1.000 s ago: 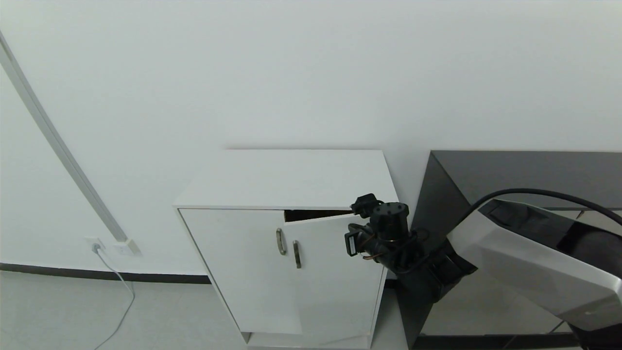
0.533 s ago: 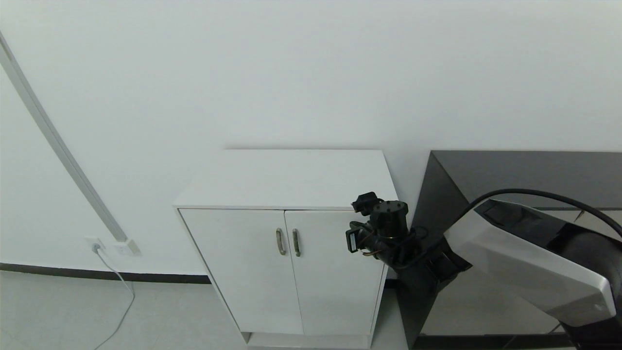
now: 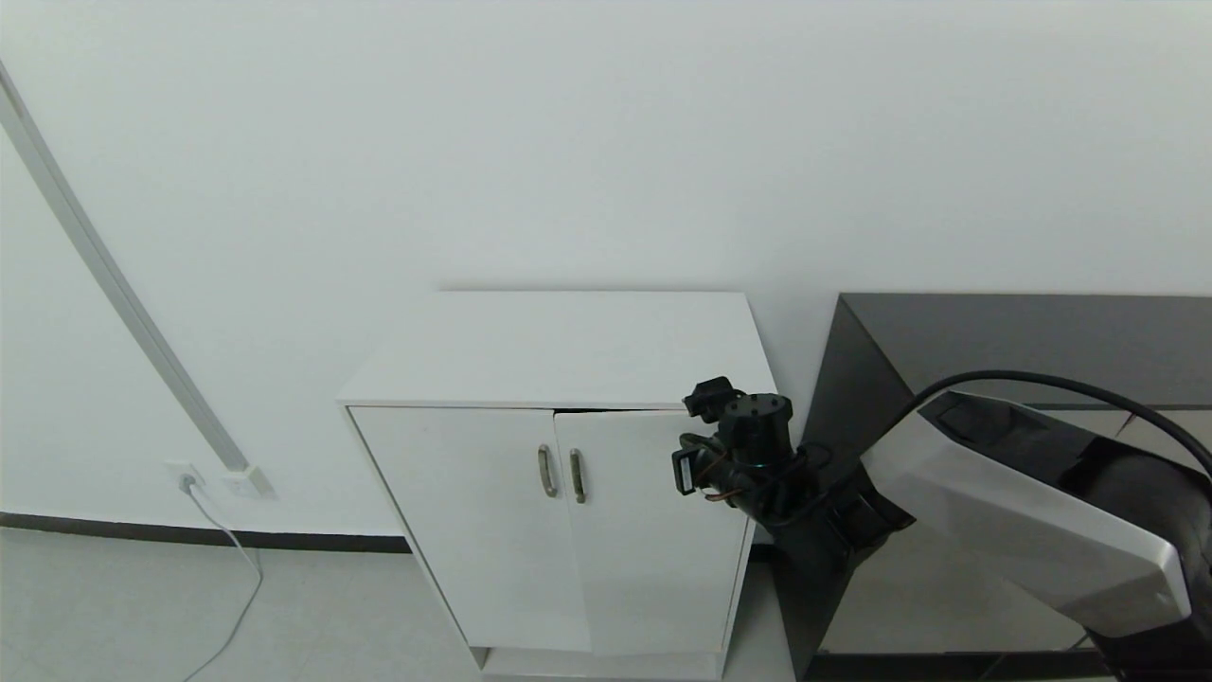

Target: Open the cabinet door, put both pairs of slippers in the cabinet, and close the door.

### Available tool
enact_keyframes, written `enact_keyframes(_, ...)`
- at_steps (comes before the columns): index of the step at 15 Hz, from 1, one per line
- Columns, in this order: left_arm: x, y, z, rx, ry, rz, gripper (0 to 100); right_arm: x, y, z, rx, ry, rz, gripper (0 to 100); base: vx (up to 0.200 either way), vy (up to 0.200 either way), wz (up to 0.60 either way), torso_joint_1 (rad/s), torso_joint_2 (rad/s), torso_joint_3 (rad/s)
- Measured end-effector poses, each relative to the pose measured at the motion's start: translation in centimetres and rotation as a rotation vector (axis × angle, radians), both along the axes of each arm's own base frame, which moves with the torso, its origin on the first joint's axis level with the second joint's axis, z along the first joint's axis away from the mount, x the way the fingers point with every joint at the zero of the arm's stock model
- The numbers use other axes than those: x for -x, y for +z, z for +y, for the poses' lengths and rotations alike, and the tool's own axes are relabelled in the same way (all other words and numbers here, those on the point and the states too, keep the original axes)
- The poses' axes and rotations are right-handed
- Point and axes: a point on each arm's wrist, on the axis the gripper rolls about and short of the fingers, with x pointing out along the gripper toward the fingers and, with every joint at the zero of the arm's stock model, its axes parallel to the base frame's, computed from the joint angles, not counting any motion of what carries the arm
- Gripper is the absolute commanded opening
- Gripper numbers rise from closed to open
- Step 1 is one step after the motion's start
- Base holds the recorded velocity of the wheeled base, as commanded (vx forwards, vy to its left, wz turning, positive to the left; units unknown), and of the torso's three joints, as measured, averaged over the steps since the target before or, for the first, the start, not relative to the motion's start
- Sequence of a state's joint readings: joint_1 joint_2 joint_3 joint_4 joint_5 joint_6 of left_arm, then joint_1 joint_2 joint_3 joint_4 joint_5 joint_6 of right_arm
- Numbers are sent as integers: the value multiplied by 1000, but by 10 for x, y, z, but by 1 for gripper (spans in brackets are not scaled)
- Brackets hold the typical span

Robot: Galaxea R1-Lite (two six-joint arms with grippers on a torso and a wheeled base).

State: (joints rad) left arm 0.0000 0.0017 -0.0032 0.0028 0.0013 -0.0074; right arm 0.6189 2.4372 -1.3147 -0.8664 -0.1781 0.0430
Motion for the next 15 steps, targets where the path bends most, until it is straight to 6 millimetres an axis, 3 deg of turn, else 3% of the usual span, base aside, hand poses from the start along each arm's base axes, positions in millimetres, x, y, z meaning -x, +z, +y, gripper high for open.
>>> enact_keyframes(15, 0, 0, 0, 0, -1, 0, 0, -8, -3, 5, -8, -2, -11, 0, 0, 0, 0, 0, 0, 0)
